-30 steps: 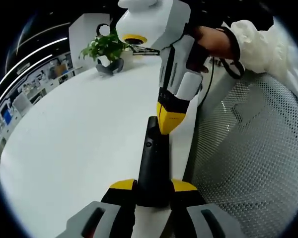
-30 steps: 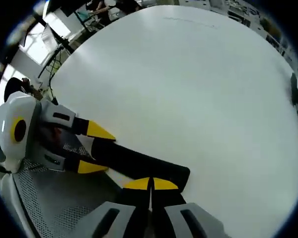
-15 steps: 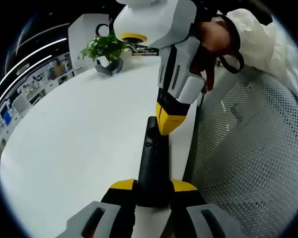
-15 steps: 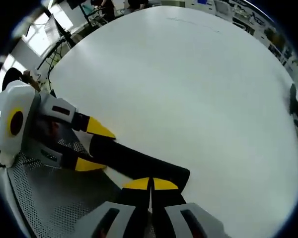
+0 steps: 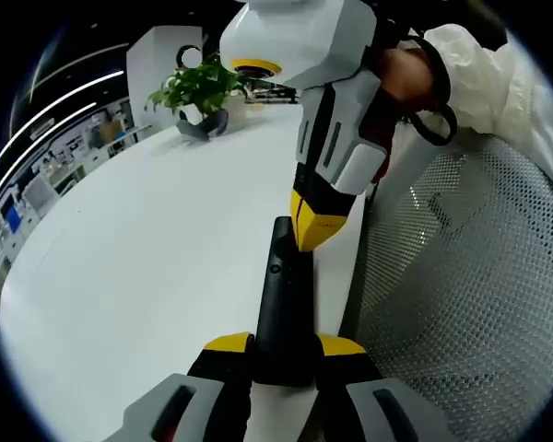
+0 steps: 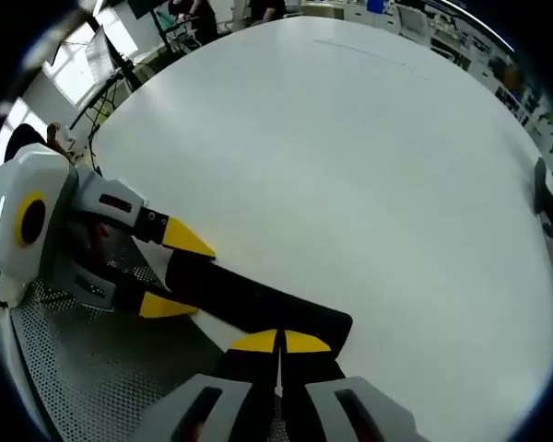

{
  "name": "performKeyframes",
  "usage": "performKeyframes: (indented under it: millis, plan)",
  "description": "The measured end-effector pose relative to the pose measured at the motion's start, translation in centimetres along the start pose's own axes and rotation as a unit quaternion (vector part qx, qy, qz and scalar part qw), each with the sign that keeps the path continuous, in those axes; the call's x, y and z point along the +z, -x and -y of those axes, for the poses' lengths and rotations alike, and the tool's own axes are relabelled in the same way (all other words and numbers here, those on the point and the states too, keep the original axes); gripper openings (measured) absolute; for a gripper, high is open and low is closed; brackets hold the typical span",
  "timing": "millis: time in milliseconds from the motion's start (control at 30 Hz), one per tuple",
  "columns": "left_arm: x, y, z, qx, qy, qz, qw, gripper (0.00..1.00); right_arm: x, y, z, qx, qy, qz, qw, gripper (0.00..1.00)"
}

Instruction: Press the specified remote control buttons in sequence, fully releasing each button before pressing the next.

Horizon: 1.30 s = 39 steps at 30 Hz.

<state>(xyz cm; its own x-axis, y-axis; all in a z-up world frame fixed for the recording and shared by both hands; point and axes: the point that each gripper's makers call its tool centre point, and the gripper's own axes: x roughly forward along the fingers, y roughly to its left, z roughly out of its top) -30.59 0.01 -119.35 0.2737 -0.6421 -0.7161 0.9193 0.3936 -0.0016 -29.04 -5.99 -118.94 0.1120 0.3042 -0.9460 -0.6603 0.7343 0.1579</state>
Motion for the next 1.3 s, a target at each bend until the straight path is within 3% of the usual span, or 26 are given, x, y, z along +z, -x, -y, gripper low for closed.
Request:
performKeyframes:
  millis: [167, 300, 400, 1300]
  plan:
    - [0.0, 0.0, 0.0, -0.001, -0.002, 0.0, 1.0, 0.25, 0.1, 0.2, 0.1, 0.023, -0.035, 0.015, 0.999, 0.0]
    - [0.0, 0.0, 0.1, -0.003, -0.004, 0.0, 1.0, 0.25, 0.4, 0.5, 0.3, 0.013, -0.038, 0.018, 0.999, 0.0]
    - [0.0, -0.1, 0.1, -0.003, -0.004, 0.0, 1.0, 0.25, 0.9, 0.7, 0.1, 0.025, -0.057, 0.027, 0.9977, 0.0]
    - [0.1, 0.0, 0.1, -0.004, -0.002, 0.0, 1.0, 0.25, 1.1, -0.2, 0.1, 0.011, -0.024, -0.005, 0.9996, 0.0]
